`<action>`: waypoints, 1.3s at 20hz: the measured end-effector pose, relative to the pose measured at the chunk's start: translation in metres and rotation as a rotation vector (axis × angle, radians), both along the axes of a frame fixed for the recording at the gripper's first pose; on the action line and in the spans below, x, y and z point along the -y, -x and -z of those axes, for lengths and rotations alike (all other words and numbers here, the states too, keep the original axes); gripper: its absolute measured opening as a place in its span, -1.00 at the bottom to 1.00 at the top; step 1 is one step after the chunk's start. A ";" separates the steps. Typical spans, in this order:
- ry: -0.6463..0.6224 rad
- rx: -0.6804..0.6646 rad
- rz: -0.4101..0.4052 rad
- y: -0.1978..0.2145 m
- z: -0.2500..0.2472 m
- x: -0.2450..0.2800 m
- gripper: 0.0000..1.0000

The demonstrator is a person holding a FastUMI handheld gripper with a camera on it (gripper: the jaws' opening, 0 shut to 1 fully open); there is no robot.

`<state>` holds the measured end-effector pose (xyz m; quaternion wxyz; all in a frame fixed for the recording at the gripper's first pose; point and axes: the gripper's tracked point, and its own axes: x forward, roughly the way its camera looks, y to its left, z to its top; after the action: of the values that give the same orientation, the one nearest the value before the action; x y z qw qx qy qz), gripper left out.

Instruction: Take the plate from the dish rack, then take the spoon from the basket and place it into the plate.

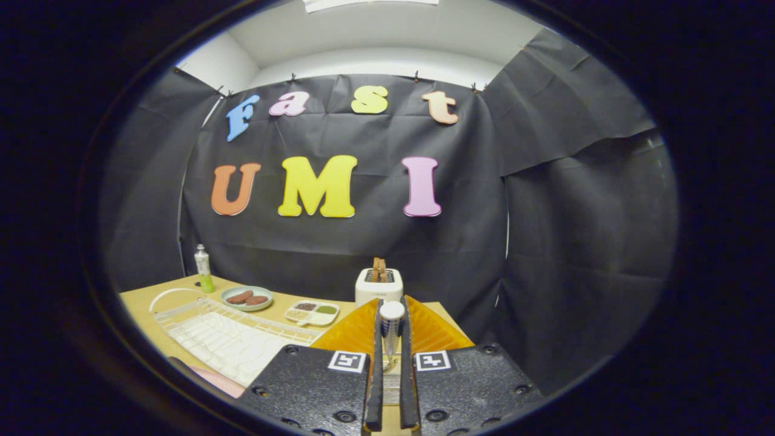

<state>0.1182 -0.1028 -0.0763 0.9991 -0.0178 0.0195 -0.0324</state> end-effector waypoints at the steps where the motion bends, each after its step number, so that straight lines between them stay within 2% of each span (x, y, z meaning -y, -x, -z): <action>1: -0.011 -0.005 -0.028 0.008 0.001 -0.012 -0.68; 5: -0.043 -0.061 -0.129 0.033 0.015 -0.067 -0.68; 9: 0.090 -0.040 -0.145 0.050 0.020 -0.104 -0.67; 10: 0.097 -0.030 -0.170 0.052 0.018 -0.115 -0.67; 11: 0.118 -0.037 -0.144 0.053 0.022 -0.114 -0.67; 12: 0.115 -0.051 -0.142 0.052 0.026 -0.113 -0.68; 17: 0.012 -0.100 -0.246 0.063 0.031 -0.149 -0.68; 22: 0.014 -0.124 -0.343 0.082 0.055 -0.212 -0.68; 26: 0.003 -0.173 -0.373 0.085 0.091 -0.256 -0.68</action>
<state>0.0329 0.1533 -0.1668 0.9824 -0.0254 0.1013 0.1546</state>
